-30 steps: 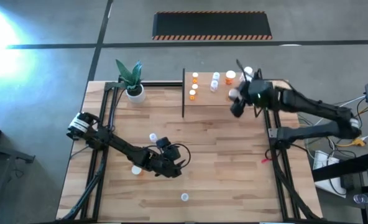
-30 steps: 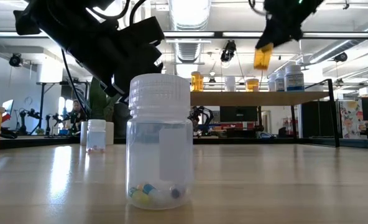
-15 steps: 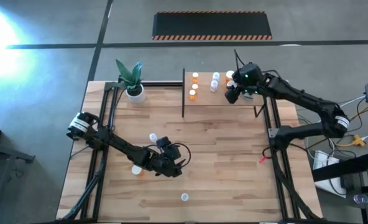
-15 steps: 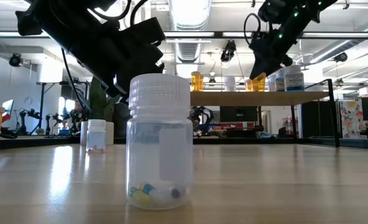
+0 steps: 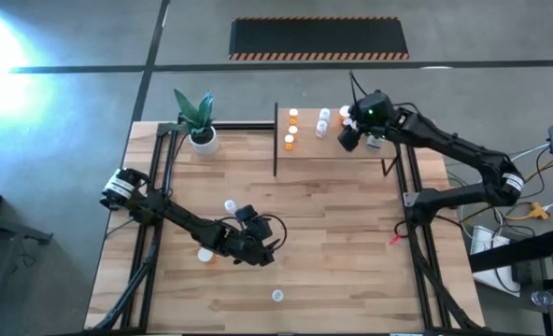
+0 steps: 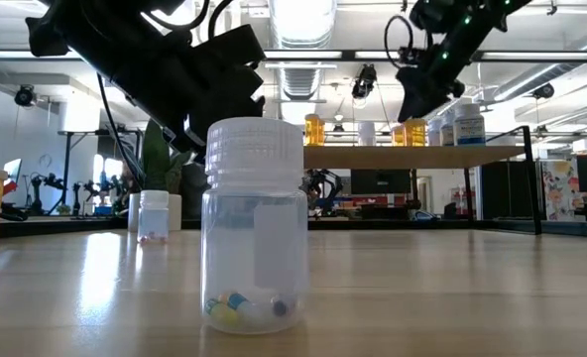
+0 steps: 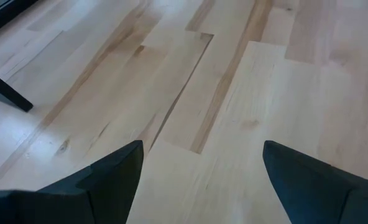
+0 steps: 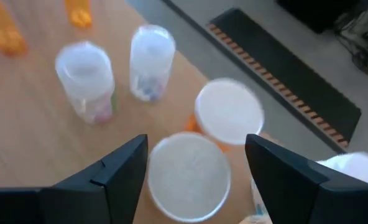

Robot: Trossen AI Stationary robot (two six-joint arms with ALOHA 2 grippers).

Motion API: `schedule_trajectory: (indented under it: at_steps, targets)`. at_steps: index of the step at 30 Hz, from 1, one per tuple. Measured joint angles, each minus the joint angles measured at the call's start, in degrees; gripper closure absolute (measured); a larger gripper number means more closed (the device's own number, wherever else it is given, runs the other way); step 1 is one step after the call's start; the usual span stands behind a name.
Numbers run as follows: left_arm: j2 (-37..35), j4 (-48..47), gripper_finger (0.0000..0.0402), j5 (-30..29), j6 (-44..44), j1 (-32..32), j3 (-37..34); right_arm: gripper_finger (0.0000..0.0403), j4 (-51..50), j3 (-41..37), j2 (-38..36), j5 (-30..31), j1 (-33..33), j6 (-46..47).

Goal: Pick and place medicine bottles onto shelf by color
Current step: Put the big orange pill bottle on the shelf aligned with the other big orange pill bottle, then put the big orange pill bottle on the shelf aligned with the other big orange pill bottles

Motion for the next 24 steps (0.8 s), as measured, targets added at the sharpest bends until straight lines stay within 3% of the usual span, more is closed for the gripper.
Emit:
schedule_trajectory:
  at_steps: [7,11,14,18,24]
  targets:
    - [0.0,0.2,0.0088,0.0,0.1,0.0,0.0,0.0143,0.3,2.5,-4.0,-8.9,0.7,2.0]
    - [-1.4,-3.2,0.0088,1.7,5.8,-0.6,1.8,0.0148,0.6,1.6,-7.5,-10.2,6.5,3.0]
    - [-6.0,-13.1,0.0088,3.2,7.7,-1.4,5.0,0.0154,0.5,-0.2,-9.4,-9.9,14.1,4.3]
    - [-12.9,-33.4,0.0088,4.6,0.7,-3.0,9.9,0.0161,2.4,-4.2,-10.6,-7.9,26.2,7.3]
    - [-20.2,-61.6,0.0088,19.8,-21.2,-8.5,12.2,0.0168,6.3,-11.3,-9.8,4.1,44.7,11.7]
